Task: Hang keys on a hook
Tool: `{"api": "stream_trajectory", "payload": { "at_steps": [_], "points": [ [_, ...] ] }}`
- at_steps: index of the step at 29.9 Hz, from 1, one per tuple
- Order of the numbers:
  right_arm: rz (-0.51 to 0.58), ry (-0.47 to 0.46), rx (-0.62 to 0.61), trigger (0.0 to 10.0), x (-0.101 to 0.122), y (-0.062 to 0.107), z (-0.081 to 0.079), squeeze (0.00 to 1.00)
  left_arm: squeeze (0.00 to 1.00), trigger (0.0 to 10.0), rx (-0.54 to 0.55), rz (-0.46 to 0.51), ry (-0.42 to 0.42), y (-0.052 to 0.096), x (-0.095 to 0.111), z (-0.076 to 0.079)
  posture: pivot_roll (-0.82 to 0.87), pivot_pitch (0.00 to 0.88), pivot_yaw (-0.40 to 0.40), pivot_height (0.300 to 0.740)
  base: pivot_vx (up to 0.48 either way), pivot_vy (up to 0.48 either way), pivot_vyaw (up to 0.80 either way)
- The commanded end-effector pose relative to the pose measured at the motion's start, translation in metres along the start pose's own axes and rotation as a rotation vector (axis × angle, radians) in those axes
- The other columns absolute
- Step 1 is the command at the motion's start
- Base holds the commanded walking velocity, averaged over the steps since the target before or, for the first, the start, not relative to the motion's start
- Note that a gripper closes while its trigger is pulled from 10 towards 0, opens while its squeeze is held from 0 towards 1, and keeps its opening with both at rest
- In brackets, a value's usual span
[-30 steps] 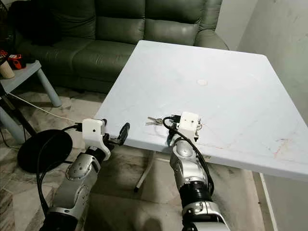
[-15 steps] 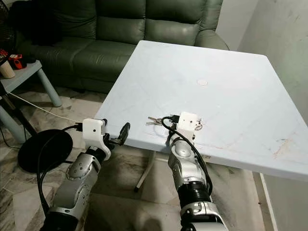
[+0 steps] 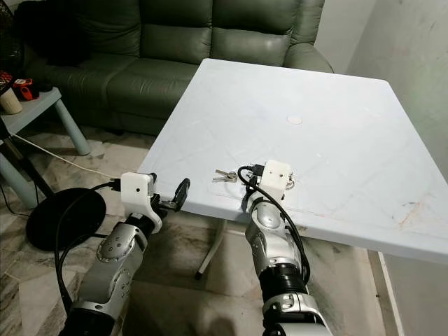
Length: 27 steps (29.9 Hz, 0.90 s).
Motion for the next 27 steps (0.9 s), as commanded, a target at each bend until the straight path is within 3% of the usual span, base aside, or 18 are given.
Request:
{"api": "stream_trajectory", "payload": {
  "at_steps": [1, 5, 7, 8, 9, 10, 11, 12, 13, 14, 15, 16, 17, 18, 19, 27],
  "points": [
    [0.027, 0.037, 0.0, 10.0, 0.0055, 0.0, -0.0025, 0.0, 0.0, 10.0, -0.002, 0.016, -0.008, -0.0022, 0.0066, 0.002, -0.01, 0.044, -0.043, 0.732, 0.0, 0.0, 0.0],
    [0.025, 0.063, -0.011, 10.0, 0.0044, 0.0002, -0.0026, 0.0, 0.0, 10.0, -0.001, 0.016, -0.007, -0.0025, 0.007, 0.002, -0.01, 0.047, -0.041, 0.732, 0.0, 0.0, 0.0],
    [0.022, 0.072, -0.019, 9.5, 0.0035, -0.0001, -0.0022, 0.0, 0.0, 10.0, -0.001, 0.016, -0.007, -0.0024, 0.0069, 0.0021, -0.01, 0.048, -0.04, 0.732, 0.0, 0.0, 0.0],
    [0.017, 0.07, -0.016, 6.8, 0.0027, -0.0002, -0.0024, 0.0, 0.0, 10.0, -0.002, 0.015, -0.007, -0.0022, 0.0064, 0.0024, -0.01, 0.046, -0.04, 0.732, 0.0, 0.0, 0.0],
    [0.017, 0.069, -0.016, 6.8, 0.0027, -0.0002, -0.0025, 0.0, 0.0, 10.0, -0.002, 0.015, -0.007, -0.0022, 0.0064, 0.0024, -0.01, 0.048, -0.04, 0.732, 0.0, 0.0, 0.0],
    [0.016, 0.073, -0.017, 3.6, 0.0028, -0.0003, -0.0027, 0.0, 0.0, 10.0, -0.003, 0.015, -0.006, -0.0023, 0.0065, 0.0024, -0.01, 0.048, -0.039, 0.732, 0.0, 0.0, 0.0],
    [0.018, 0.073, -0.018, 2.3, 0.0031, -0.0003, -0.003, 0.0, 0.0, 10.0, -0.003, 0.015, -0.006, -0.0023, 0.0066, 0.0024, -0.01, 0.048, -0.039, 0.732, 0.0, 0.0, 0.0],
    [0.018, 0.073, -0.018, 2.3, 0.0031, -0.0003, -0.003, 0.0, 0.0, 10.0, -0.003, 0.015, -0.006, -0.0023, 0.0066, 0.0024, -0.01, 0.048, -0.039, 0.732, 0.0, 0.0, 0.0],
    [0.026, 0.069, -0.019, 0.9, 0.004, 0.0, -0.003, 0.0, 0.0, 10.0, -0.003, 0.016, -0.006, -0.0024, 0.0067, 0.0024, -0.01, 0.048, -0.039, 0.732, 0.0, 0.0, 0.0],
    [0.033, 0.062, -0.017, 0.4, 0.0048, 0.0, -0.0033, 0.0, 0.0, 10.0, -0.003, 0.016, -0.006, -0.0027, 0.0069, 0.0025, -0.01, 0.048, -0.039, 0.732, 0.0, 0.0, 0.0],
    [0.035, 0.064, -0.017, 3.3, 0.0049, 0.0, -0.0033, 0.0, 0.0, 10.0, -0.003, 0.016, -0.005, -0.0028, 0.007, 0.0025, -0.01, 0.047, -0.039, 0.732, 0.0, 0.0, 0.0],
    [0.035, 0.067, -0.018, 3.3, 0.0049, -0.0001, -0.0033, 0.0, 0.0, 10.0, -0.003, 0.017, -0.004, -0.0028, 0.007, 0.0025, -0.01, 0.047, -0.039, 0.732, 0.0, 0.0, 0.0],
    [0.036, 0.065, -0.018, 4.0, 0.005, -0.0001, -0.0035, 0.0, 0.0, 10.0, -0.003, 0.017, -0.004, -0.0031, 0.0071, 0.0026, -0.01, 0.047, -0.039, 0.732, 0.0, 0.0, 0.0],
    [0.029, 0.065, -0.02, 6.2, 0.0038, -0.0003, -0.0036, 0.0, 0.0, 10.0, -0.003, 0.017, -0.004, -0.0031, 0.0071, 0.0026, -0.01, 0.047, -0.039, 0.732, 0.0, 0.0, 0.0],
    [0.02, 0.065, -0.02, 10.0, 0.0026, -0.0006, -0.0039, 0.0, 0.0, 10.0, -0.002, 0.017, -0.003, -0.0032, 0.0071, 0.0026, -0.01, 0.046, -0.039, 0.732, 0.0, 0.0, 0.0],
    [0.003, 0.075, -0.024, 10.0, -0.0009, -0.002, -0.0071, 0.0, 0.0, 10.0, -0.005, 0.02, -0.002, -0.0035, 0.008, 0.0037, -0.01, 0.046, -0.038, 0.732, 0.0, 0.0, 0.0]
  ]
}}
Point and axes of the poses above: a point about 5 cm out from each wrist's last joint towards the gripper, its own y axis pointing back from the gripper into the wrist, its own x axis along the axis of the wrist's last joint, z = x × y, the point moved 4 cm from there along -y, pointing out of the wrist towards the gripper, and after that the axes turned 14 degrees about -y, right-handed, at the moved point
